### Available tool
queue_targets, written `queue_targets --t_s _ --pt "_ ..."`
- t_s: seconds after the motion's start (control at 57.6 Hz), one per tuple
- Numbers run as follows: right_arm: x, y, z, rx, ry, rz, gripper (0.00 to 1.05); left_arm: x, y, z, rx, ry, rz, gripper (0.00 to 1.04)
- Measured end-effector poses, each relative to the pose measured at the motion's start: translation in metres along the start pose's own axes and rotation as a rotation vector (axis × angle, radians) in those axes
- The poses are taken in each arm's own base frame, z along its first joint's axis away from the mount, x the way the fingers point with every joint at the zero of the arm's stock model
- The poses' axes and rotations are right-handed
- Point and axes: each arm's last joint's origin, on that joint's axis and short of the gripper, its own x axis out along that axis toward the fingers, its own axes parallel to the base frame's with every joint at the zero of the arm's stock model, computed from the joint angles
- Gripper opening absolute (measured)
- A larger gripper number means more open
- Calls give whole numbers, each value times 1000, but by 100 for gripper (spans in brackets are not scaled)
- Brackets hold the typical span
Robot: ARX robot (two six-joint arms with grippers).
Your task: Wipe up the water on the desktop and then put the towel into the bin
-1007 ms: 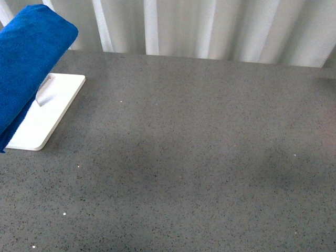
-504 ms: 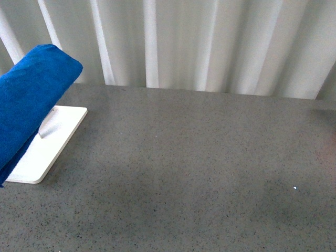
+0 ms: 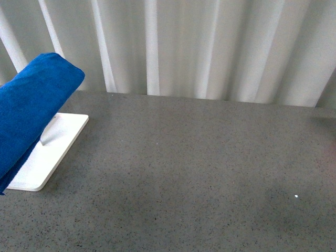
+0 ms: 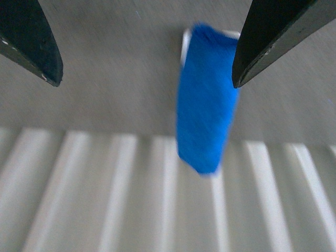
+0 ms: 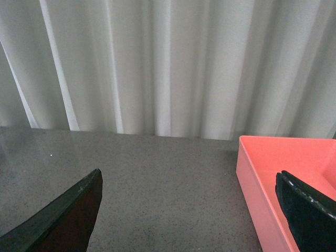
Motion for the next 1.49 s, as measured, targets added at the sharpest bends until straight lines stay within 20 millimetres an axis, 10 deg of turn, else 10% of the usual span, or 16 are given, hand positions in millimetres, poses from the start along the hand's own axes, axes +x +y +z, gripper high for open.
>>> queue_targets --t_s 0.156,0.33,0.608,0.973,1.494 --pt "0 0 0 0 0 0 98 9 -6 15 -22 64 -40 98" --pt "0 0 0 0 0 0 98 41 -13 75 8 -57 -83 98" --pt "0 0 0 0 0 0 98 172 -10 139 88 155 -58 98" --pt "0 0 0 0 0 0 98 296 28 158 119 448 69 98" --pt "0 0 0 0 0 0 98 343 86 138 198 502 210 98"
